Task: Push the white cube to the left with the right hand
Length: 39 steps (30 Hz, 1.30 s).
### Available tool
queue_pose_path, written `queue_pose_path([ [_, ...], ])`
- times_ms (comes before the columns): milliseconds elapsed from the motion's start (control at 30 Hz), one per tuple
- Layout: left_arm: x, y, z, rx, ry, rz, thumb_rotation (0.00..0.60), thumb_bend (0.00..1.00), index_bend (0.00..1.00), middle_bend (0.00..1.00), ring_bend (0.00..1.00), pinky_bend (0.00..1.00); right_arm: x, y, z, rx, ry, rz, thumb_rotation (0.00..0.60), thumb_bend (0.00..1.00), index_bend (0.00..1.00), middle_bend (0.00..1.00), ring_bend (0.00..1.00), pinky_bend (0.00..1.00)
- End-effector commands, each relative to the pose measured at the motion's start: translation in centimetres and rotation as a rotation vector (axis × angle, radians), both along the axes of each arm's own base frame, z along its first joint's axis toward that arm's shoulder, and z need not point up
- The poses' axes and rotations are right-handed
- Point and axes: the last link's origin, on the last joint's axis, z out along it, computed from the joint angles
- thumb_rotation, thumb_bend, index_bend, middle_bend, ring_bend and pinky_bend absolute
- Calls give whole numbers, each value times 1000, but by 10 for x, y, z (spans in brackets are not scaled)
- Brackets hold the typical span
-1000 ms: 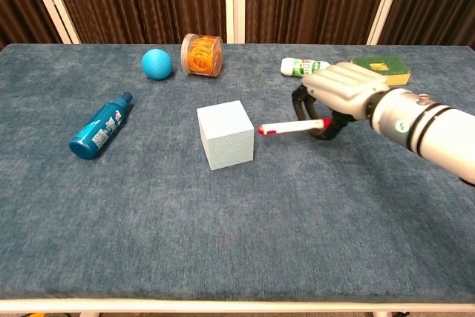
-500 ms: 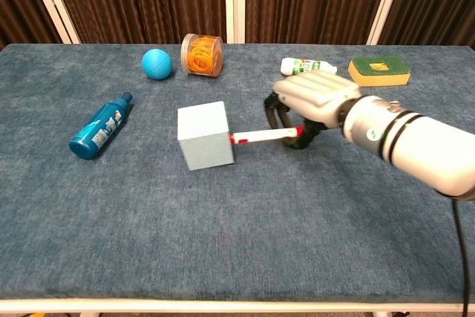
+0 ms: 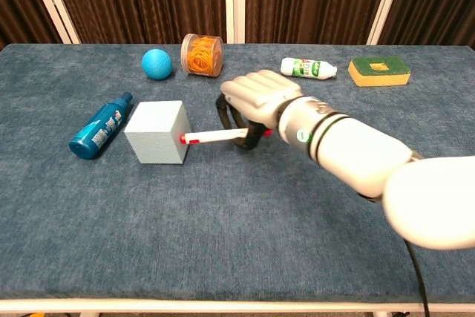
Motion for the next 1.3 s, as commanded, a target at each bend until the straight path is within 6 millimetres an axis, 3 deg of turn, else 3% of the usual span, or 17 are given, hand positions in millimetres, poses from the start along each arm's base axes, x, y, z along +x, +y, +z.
queue_pose_path([
  [33,0,0,1,1,1,0,600,138,216,157,97,130,9,-2,-6,-1,1,1,600,391,844,693,309,224],
  [233,0,-2,0,1,-2,7,600,139,215,157,97,130,8,-8,-2,-17,4,1,600,390,845,693,309,224],
  [433,0,-2,-2,-3,0,4,600,138,216,157,97,130,-21,-13,18,-42,36,-35,600,376,788,683,296,212],
  [567,3,-1,-2,-2,-1,-7,600,138,216,157,97,130,-41,-14,22,-15,104,-84,600,337,489,505,149,152],
  [633,4,-1,-2,-1,-1,-10,600,138,216,157,97,130,-44,-14,22,-8,117,-98,600,254,308,389,76,129],
  [733,4,-2,-1,1,1,-7,600,138,216,157,97,130,-47,-13,23,-5,122,-108,600,185,213,316,42,120],
  [833,5,-3,0,4,0,-9,600,138,216,157,97,130,-51,-13,30,-16,124,-112,600,176,164,285,29,116],
  [933,6,-3,0,4,-1,-15,600,139,216,157,97,130,-60,-14,50,-46,99,-131,600,176,136,260,20,110],
  [1033,6,-2,0,9,-5,-18,600,138,216,157,97,130,-77,-12,85,-108,45,-157,600,176,129,248,20,109],
  [1133,4,-1,1,11,-6,-16,600,138,215,157,97,130,-107,-1,130,-182,3,-178,600,176,128,247,20,109],
  [1300,4,5,0,5,-4,-21,600,139,216,157,97,130,-162,37,197,-289,-47,-224,600,177,125,211,19,108],
])
